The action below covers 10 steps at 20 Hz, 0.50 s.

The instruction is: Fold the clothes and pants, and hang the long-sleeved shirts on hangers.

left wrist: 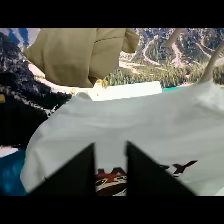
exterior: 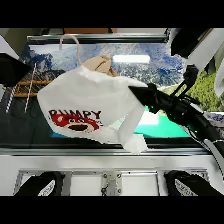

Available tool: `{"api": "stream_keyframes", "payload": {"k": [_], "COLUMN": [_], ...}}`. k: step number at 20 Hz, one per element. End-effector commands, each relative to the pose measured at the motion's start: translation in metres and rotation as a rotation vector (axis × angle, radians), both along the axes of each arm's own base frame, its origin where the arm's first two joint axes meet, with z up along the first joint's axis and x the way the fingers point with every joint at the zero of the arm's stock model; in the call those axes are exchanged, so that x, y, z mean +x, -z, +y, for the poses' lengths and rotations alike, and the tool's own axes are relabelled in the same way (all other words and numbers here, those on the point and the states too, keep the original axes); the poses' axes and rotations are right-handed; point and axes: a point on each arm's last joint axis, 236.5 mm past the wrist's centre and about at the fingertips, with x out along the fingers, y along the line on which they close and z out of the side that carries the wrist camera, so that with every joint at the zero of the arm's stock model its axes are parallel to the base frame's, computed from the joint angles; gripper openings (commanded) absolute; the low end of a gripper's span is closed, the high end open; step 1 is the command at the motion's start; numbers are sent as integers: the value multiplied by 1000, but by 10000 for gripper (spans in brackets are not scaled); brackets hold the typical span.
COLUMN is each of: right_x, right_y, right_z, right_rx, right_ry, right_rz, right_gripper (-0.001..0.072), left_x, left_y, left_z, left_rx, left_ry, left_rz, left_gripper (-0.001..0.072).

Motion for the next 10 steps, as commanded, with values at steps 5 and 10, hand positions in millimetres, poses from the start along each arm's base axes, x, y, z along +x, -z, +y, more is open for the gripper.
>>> {"api": "stream_keyframes", "payload": {"k": [5,10], "right_x": [50,24], "right_y": [-98,-168], "right_z": [-133,-284], "right_rx": [-186,-331], "right_ry": [570,1194], "right_rz": [-190,-267], "right_gripper": [9,9], "left_x": [19,36], "left_y": [29,49], "left_z": [-22,-54], "left_rx": [-17,-55], "left_ry": [47,106], "left_rz": [2,-59], "left_gripper": [20,20]}}
